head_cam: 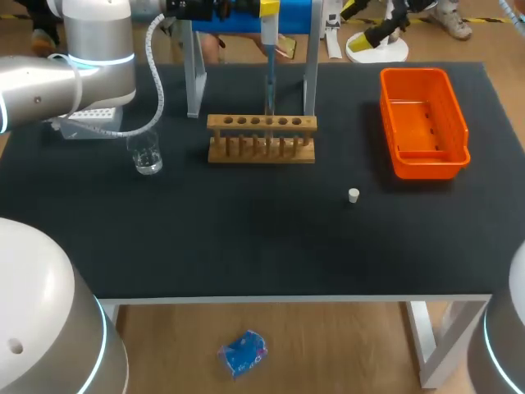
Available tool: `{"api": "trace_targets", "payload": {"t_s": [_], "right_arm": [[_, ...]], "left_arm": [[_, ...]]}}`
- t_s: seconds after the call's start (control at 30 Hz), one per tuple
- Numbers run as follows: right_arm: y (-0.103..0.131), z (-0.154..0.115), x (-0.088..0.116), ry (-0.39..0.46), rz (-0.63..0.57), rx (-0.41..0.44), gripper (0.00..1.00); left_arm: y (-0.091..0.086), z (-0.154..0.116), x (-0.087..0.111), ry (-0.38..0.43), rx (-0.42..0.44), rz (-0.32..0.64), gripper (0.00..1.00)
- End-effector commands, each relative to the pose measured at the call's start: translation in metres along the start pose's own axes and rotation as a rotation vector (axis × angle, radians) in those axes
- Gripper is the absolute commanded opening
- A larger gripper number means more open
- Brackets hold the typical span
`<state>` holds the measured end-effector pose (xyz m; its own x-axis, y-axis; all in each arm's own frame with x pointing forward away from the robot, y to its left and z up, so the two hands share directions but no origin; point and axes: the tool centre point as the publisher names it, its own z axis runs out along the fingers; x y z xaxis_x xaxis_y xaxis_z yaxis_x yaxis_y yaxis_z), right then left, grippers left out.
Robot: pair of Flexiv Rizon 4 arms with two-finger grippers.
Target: Invert the test tube, pick up the pipette, mount the tip to pipette, aspirate from beaker and dispense into the tube, eject the tip, return the pipette, and cap with the stopper.
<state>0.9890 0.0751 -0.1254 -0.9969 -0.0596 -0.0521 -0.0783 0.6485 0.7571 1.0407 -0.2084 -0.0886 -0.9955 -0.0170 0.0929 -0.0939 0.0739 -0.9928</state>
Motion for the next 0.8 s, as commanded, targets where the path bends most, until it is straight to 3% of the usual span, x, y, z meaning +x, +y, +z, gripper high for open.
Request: {"api": "trace_targets", "payload": {"t_s": [0.03,0.33,0.8], "right_arm": [[-0.016,0.031,0.001,-0.034,0.012,-0.025,1.00],[-0.042,0.068,-0.001,-0.105,0.025,-0.037,1.00],[-0.057,0.105,-0.026,-0.062,0.046,-0.076,1.00]], "left_arm": [[-0.001,0.000,0.000,0.002,-0.003,-0.001,0.00],[-0.001,0.000,0.000,0.002,-0.003,-0.001,0.00],[-0.001,0.000,0.000,0.002,-0.003,-0.001,0.00]]}}
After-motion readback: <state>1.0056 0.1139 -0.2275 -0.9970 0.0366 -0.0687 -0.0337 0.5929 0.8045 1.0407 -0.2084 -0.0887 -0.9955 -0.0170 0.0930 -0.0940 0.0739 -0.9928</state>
